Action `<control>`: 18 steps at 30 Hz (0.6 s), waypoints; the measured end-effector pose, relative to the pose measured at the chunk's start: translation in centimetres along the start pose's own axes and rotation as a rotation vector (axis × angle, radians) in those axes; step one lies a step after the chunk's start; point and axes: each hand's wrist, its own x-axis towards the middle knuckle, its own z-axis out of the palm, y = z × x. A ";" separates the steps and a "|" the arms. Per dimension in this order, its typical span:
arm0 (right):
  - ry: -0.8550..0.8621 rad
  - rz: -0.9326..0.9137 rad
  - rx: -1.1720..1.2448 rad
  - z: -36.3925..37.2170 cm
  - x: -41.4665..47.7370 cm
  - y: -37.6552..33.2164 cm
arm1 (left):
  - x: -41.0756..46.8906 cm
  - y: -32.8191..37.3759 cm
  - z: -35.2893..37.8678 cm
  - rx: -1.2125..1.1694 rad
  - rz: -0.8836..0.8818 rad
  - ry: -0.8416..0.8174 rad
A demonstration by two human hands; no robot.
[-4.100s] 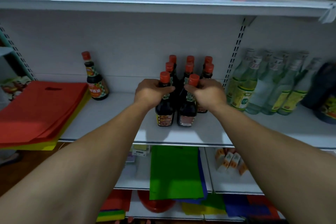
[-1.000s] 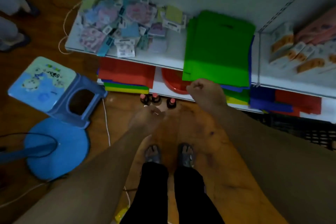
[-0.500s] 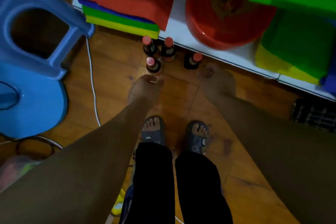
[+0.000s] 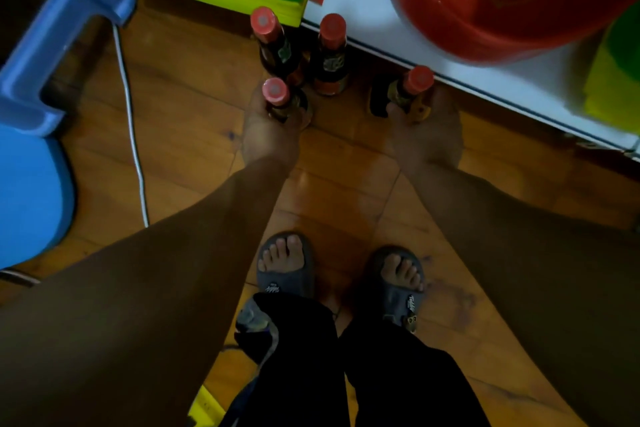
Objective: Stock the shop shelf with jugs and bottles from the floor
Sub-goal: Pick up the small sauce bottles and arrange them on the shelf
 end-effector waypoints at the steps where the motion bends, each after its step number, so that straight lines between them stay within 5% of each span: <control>1: 0.008 -0.009 0.011 0.3 0.2 0.0 | 0.2 -0.3 0.2 -0.012 0.000 0.011; 18: 0.057 -0.035 0.161 -4.3 -3.7 -3.2 | -4.1 2.7 -3.2 -0.048 0.066 -0.038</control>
